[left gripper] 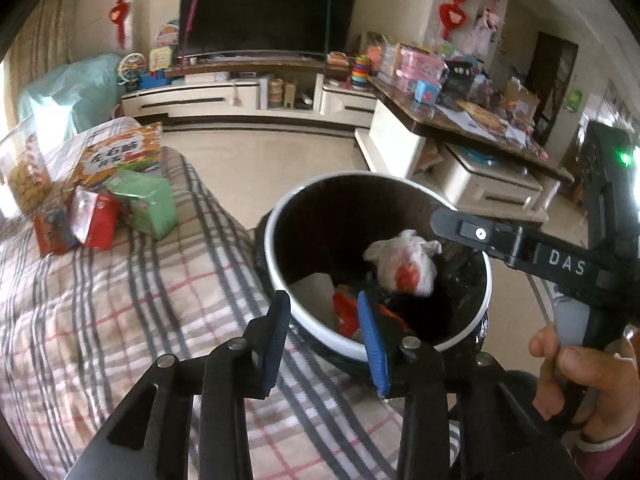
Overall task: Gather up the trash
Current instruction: 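Open left tool to drop red snack bag while right tool releases tissue, then move both tools back over the bed toward the snack packages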
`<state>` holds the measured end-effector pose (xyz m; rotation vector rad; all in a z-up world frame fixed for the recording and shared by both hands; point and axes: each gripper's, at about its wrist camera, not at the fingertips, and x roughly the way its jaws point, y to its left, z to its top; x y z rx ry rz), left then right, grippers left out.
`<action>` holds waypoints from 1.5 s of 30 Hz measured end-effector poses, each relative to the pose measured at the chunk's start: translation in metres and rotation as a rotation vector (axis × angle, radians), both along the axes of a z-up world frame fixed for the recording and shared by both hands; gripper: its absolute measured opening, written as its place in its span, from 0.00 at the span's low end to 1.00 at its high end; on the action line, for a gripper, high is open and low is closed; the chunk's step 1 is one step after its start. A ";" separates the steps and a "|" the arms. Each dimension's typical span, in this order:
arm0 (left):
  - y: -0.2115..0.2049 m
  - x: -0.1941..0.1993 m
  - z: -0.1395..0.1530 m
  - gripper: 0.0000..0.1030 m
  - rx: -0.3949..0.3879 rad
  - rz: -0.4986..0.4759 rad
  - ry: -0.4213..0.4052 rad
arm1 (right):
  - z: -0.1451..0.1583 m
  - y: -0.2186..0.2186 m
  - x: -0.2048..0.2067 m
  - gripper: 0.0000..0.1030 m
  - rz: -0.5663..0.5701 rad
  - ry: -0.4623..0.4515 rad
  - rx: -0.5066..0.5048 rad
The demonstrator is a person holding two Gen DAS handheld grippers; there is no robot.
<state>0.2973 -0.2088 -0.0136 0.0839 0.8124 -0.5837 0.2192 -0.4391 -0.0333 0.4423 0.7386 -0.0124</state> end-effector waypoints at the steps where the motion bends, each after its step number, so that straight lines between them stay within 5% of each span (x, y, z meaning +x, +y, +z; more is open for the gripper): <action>1: 0.004 -0.001 0.000 0.37 -0.003 0.009 0.001 | 0.001 0.001 -0.001 0.77 0.000 -0.002 0.004; 10: 0.050 -0.015 -0.010 0.55 -0.006 0.123 -0.004 | 0.004 0.019 -0.007 0.83 0.016 -0.026 0.024; 25: 0.141 -0.029 -0.028 0.56 -0.066 0.331 0.058 | 0.007 0.094 -0.001 0.87 0.158 -0.048 0.022; 45: 0.205 -0.025 -0.033 0.58 -0.072 0.452 0.085 | -0.005 0.174 0.028 0.88 0.323 -0.019 0.018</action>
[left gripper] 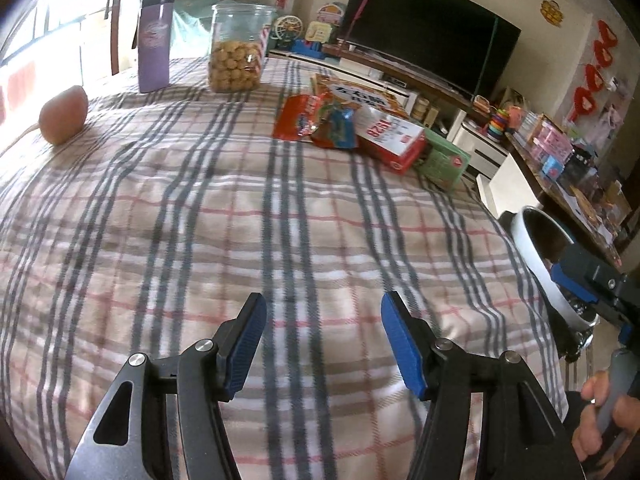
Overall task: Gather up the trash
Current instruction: 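Move both tools back over the bed toward the snack packages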
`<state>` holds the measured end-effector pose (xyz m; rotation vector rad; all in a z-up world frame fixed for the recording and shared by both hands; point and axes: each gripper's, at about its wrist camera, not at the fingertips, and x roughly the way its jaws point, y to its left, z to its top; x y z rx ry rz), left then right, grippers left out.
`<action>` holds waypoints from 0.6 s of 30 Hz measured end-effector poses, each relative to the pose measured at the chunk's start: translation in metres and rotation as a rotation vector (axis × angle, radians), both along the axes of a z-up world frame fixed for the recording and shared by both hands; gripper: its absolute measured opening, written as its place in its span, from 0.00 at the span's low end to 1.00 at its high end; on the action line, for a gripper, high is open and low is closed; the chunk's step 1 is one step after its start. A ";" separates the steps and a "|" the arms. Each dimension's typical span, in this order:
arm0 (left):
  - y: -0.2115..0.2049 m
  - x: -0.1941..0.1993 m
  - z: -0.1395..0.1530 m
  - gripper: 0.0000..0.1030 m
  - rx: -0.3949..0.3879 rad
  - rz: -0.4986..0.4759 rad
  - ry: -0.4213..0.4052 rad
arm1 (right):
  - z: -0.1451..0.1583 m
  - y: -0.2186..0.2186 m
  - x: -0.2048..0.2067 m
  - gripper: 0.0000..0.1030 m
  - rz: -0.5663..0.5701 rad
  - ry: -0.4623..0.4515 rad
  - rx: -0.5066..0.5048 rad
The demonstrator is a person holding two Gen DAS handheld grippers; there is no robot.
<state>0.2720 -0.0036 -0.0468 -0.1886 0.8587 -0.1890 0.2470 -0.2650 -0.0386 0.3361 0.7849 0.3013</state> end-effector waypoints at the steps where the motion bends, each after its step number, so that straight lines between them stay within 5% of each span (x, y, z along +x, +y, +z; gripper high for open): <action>1: 0.002 0.001 0.000 0.58 -0.001 0.002 0.001 | -0.001 0.002 0.002 0.88 0.002 0.002 -0.002; 18: 0.011 0.045 0.004 0.58 0.032 -0.007 -0.016 | -0.005 0.012 0.039 0.88 0.025 -0.030 -0.034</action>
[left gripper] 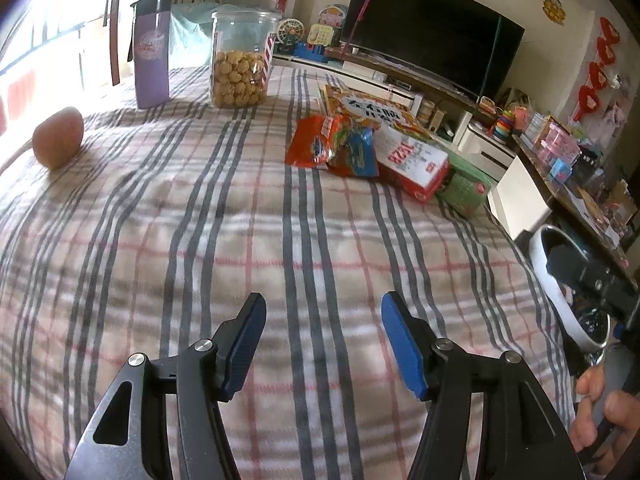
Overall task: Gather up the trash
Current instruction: 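Move both tools back over the bed toward the snack packages, then grasp blue-orange snack wrapper with left tool while right tool grasps red carton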
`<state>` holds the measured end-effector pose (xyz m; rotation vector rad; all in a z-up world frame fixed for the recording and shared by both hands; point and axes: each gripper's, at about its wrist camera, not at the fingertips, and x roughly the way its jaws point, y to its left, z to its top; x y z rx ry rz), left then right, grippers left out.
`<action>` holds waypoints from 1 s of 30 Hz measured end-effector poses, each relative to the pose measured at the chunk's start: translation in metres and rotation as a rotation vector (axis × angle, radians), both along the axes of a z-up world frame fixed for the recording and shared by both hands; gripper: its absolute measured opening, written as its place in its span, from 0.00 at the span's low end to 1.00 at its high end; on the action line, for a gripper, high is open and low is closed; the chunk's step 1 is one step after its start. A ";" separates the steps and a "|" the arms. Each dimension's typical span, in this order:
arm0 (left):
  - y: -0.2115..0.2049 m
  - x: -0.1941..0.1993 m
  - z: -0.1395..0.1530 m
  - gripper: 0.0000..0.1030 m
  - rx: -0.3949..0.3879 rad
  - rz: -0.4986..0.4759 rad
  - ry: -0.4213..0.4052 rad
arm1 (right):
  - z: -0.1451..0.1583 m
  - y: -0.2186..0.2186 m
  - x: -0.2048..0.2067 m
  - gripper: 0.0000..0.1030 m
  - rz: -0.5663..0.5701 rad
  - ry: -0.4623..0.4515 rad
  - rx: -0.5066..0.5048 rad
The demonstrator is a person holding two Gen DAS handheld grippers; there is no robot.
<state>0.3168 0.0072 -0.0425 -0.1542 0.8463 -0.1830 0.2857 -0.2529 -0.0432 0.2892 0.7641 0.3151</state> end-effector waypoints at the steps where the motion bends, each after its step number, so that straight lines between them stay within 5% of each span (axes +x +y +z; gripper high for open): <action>1: 0.000 0.003 0.001 0.58 0.004 0.000 -0.003 | -0.001 0.001 0.003 0.88 0.006 0.002 0.002; 21: -0.019 0.136 -0.019 0.55 0.024 -0.034 -0.061 | -0.021 0.006 0.041 0.77 0.026 0.035 0.075; 26: -0.021 0.160 -0.031 0.13 -0.018 -0.080 -0.040 | -0.024 0.013 0.048 0.76 0.040 0.051 0.084; 30: -0.019 0.167 -0.033 0.02 -0.034 -0.105 -0.055 | -0.025 0.022 0.054 0.75 0.049 0.059 0.084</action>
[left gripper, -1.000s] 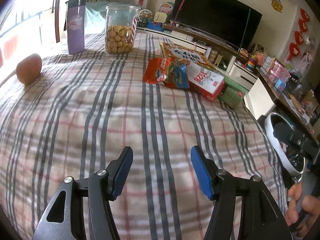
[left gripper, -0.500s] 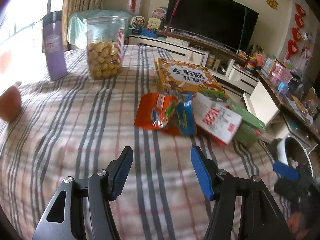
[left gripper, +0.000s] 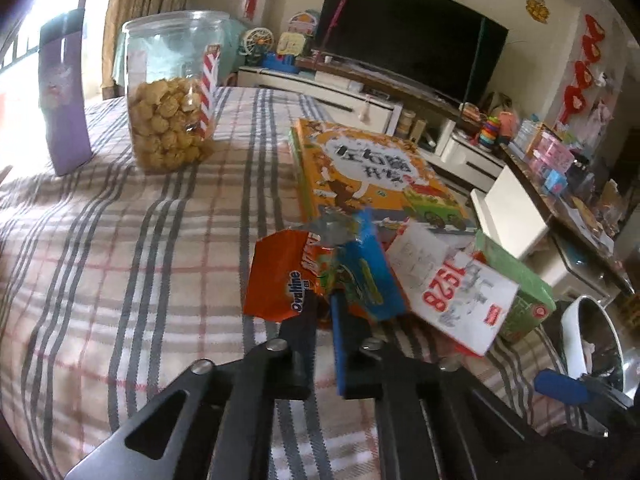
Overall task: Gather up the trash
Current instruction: 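Grasp blue-orange snack wrapper with left tool while right tool grasps red carton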
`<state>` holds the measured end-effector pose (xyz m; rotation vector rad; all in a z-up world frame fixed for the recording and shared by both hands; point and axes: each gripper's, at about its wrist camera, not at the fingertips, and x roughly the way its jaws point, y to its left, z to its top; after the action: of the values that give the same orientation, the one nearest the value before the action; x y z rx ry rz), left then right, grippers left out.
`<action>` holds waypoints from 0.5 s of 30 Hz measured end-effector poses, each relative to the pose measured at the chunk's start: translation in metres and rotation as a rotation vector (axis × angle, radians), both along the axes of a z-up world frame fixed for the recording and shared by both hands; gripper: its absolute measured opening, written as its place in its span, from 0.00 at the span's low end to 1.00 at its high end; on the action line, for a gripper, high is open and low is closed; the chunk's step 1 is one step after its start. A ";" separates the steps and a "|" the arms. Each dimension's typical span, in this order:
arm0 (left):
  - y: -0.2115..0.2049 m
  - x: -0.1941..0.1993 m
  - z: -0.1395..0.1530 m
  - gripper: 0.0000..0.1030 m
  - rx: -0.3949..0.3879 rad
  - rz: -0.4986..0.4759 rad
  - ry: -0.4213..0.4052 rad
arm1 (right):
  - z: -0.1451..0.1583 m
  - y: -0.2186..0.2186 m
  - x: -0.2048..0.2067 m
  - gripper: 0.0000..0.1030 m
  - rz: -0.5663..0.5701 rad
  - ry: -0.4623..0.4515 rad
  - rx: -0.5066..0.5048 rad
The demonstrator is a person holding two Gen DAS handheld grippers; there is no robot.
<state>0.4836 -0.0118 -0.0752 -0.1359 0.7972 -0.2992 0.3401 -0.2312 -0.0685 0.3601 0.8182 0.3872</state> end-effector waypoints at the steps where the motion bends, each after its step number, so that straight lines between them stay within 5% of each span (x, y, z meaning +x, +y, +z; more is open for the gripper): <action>1: 0.001 -0.001 0.001 0.02 0.006 -0.004 -0.011 | 0.000 0.003 0.003 0.75 0.002 0.001 -0.001; 15: 0.055 -0.090 0.005 0.00 -0.046 0.037 -0.009 | -0.015 0.026 0.044 0.76 -0.052 0.044 0.031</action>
<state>0.3937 0.0428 -0.0705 -0.1917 0.7788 -0.2833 0.3846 -0.2051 -0.0835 0.4196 0.8443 0.3448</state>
